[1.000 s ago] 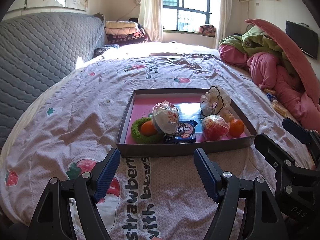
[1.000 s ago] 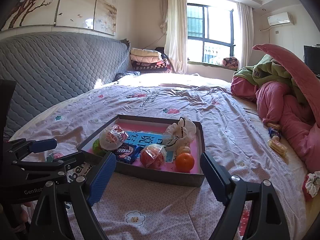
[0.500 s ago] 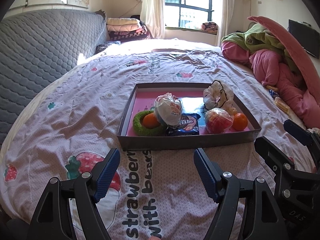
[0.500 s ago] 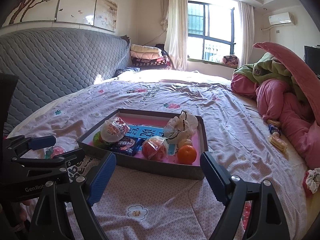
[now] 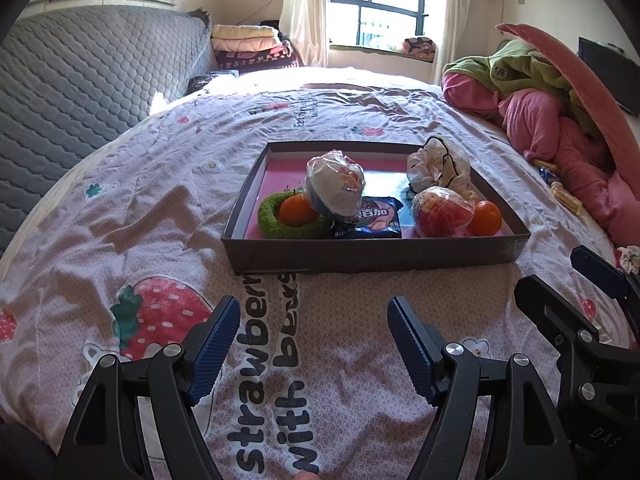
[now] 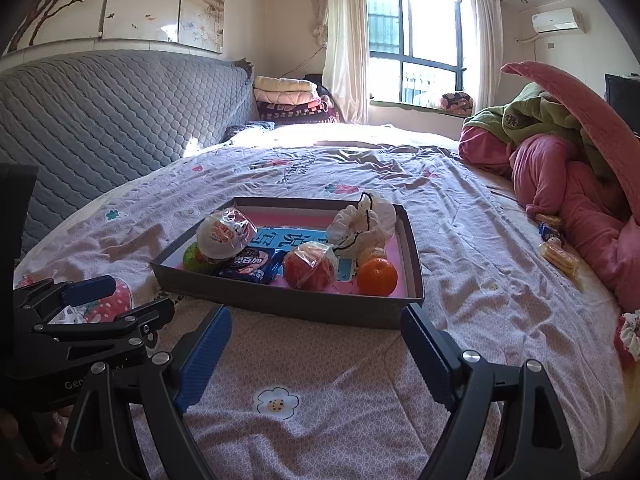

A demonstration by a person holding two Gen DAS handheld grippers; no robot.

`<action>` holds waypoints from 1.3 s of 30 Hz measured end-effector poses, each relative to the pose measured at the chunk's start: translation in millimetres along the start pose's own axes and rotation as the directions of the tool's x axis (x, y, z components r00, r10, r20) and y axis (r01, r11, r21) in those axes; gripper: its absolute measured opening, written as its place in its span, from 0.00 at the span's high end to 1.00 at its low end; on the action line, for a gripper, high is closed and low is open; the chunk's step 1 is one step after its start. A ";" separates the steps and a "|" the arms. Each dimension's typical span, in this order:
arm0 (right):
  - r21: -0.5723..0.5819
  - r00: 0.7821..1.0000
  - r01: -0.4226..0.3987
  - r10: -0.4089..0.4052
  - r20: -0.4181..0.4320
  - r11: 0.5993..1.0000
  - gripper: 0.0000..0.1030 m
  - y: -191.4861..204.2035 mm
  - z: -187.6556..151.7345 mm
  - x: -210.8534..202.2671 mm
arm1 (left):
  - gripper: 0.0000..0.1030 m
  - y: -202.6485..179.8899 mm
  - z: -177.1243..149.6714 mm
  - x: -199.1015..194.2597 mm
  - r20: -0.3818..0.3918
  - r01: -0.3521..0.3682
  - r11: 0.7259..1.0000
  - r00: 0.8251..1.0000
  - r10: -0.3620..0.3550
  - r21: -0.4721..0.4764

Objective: Organize objects

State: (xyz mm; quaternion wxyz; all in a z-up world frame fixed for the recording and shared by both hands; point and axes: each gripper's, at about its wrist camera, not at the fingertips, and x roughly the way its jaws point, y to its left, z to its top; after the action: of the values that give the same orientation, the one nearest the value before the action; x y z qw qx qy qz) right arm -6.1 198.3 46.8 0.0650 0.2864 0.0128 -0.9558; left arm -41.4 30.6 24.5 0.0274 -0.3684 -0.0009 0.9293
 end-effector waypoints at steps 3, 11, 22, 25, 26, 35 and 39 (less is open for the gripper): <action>-0.002 1.000 0.003 -0.003 -0.012 1.000 0.17 2.2 -5.3 1.1 | 0.25 -2.0 -7.1 2.6 -0.005 -0.003 1.000 1.000 0.003 0.005; -0.009 0.996 0.014 -0.015 -0.087 1.000 0.17 5.4 -26.7 12.7 | 0.25 -5.3 -22.2 3.6 0.003 -0.026 1.000 1.000 0.026 0.012; 0.029 0.990 0.054 -0.050 -0.134 0.998 0.17 -5.8 -44.6 20.9 | 0.25 -5.9 -36.1 17.5 -0.017 -0.052 0.998 0.998 0.052 0.022; 0.027 0.988 0.066 -0.062 -0.144 0.997 0.17 -5.7 -47.3 21.7 | 0.25 -4.0 -38.3 21.4 -0.029 -0.056 0.998 0.998 0.057 0.019; 0.026 0.987 0.069 -0.064 -0.146 0.997 0.17 -5.3 -47.7 21.6 | 0.25 -3.1 -38.5 22.6 -0.033 -0.057 0.998 0.998 0.057 0.015; 0.025 0.989 0.055 -0.051 -0.142 0.998 0.17 -1.6 -49.6 19.2 | 0.25 2.3 -38.3 27.2 -0.036 -0.054 0.999 0.998 0.054 0.000; 0.015 0.987 0.049 -0.046 -0.152 0.999 0.17 1.4 -51.5 20.5 | 0.25 3.5 -38.5 29.2 -0.043 -0.049 0.999 0.998 0.049 -0.002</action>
State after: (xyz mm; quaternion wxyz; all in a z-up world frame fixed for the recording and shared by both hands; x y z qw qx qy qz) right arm 5.2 197.6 -7.4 0.0382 0.3586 0.0154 -0.9326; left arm -36.5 27.9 -23.5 0.0039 -0.3880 0.0072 0.9216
